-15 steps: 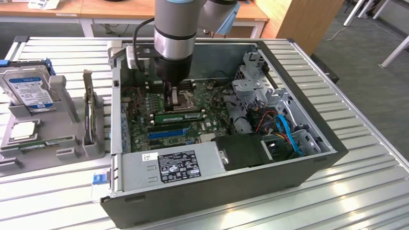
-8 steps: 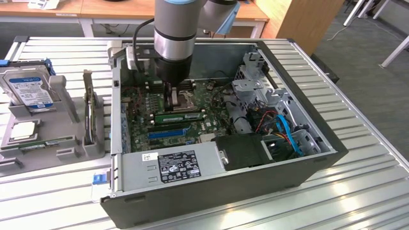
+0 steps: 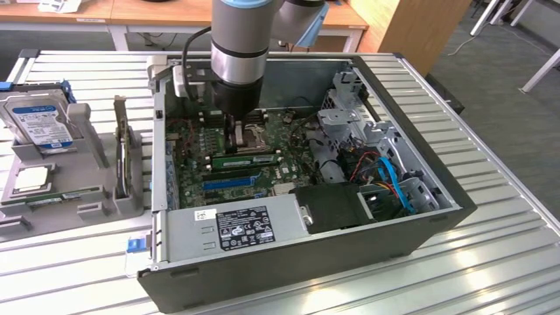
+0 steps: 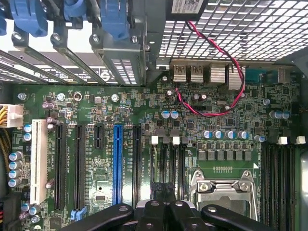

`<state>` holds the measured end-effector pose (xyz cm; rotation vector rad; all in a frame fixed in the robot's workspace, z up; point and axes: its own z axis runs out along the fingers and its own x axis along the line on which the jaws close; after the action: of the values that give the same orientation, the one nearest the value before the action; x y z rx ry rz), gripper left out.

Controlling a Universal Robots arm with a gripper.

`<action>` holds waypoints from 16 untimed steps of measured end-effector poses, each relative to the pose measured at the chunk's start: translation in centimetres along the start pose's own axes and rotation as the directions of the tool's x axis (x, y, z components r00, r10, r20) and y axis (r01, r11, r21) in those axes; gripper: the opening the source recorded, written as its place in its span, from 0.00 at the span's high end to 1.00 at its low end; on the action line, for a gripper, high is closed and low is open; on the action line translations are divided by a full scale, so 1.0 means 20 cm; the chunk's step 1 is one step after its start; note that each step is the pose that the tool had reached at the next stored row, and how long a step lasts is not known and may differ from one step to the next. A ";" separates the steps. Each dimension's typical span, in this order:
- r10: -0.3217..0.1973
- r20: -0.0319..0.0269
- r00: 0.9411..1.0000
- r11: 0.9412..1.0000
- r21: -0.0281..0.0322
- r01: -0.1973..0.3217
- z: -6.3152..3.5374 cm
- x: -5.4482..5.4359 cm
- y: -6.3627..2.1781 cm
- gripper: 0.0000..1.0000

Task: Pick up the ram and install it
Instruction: 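Press down the ram until it locks into place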

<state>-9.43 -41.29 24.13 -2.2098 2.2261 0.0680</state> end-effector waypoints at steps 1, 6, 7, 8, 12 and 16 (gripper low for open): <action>0.000 0.000 1.000 1.000 0.000 0.000 0.002 0.00 0.000 0.90; 0.000 0.000 1.000 1.000 0.000 0.000 0.023 0.00 -0.001 0.90; 0.000 0.000 1.000 1.000 0.000 0.000 0.028 0.00 -0.001 0.90; 0.000 0.000 1.000 1.000 0.000 0.000 0.031 0.00 -0.001 0.90; 0.000 0.000 1.000 1.000 0.000 0.000 0.041 0.00 -0.001 0.90; 0.000 0.000 1.000 1.000 0.000 0.000 0.043 0.00 -0.001 0.90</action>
<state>-9.43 -41.29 23.27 -2.2098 2.2261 0.0680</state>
